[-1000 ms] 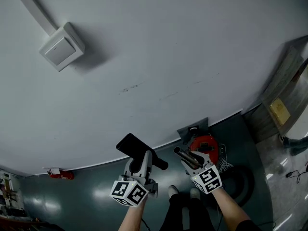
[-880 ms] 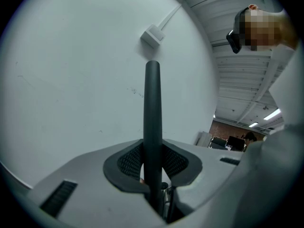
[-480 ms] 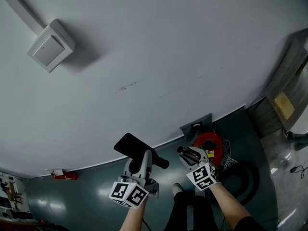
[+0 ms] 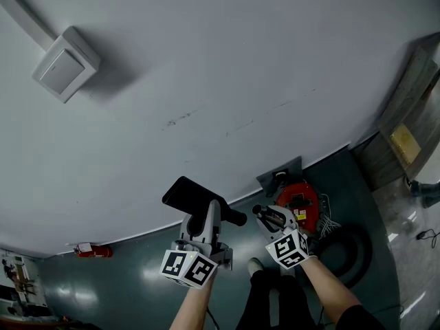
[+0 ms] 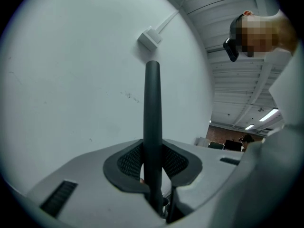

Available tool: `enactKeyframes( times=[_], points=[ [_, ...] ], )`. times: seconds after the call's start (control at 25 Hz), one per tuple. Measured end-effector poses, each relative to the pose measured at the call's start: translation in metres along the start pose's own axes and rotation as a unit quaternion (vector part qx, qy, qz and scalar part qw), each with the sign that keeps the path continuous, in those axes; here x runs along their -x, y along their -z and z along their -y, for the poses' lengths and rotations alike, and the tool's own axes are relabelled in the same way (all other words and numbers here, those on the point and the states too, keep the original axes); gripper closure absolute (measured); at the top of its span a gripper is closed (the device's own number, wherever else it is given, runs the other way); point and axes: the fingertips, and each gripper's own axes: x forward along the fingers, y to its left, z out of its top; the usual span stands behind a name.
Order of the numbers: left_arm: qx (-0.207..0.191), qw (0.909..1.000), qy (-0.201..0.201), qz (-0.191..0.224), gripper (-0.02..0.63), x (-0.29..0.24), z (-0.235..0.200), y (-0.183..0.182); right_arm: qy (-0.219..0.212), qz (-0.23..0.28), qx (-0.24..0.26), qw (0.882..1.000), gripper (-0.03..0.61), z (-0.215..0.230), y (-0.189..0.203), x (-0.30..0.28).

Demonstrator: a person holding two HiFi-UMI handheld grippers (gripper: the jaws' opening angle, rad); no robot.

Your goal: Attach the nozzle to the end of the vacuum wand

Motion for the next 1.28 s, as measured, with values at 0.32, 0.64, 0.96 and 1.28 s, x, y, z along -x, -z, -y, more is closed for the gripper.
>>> enactKeyframes(
  times=[0.32,0.64,0.96,1.28],
  points=[
    [0.0,0.9991,0.039,0.014,0.528,-0.026,0.02,0.002,0.001,0.004,-0.001,1.0,0.416,-0.001,-0.001,-0.001],
    [0.004,0.9987,0.049,0.007,0.528,-0.038,0.024,0.014,-0.001,0.007,0.0,1.0,0.416,-0.001,-0.001,-0.002],
    [0.016,0.9986,0.049,0.012,0.529,-0.042,0.018,0.021,-0.002,0.012,0.001,1.0,0.417,0.0,-0.001,-0.003],
    [0.026,0.9986,0.045,0.005,0.532,-0.042,0.014,0.024,0.0,0.009,0.003,1.0,0.419,0.001,0.0,-0.006]
  ],
)
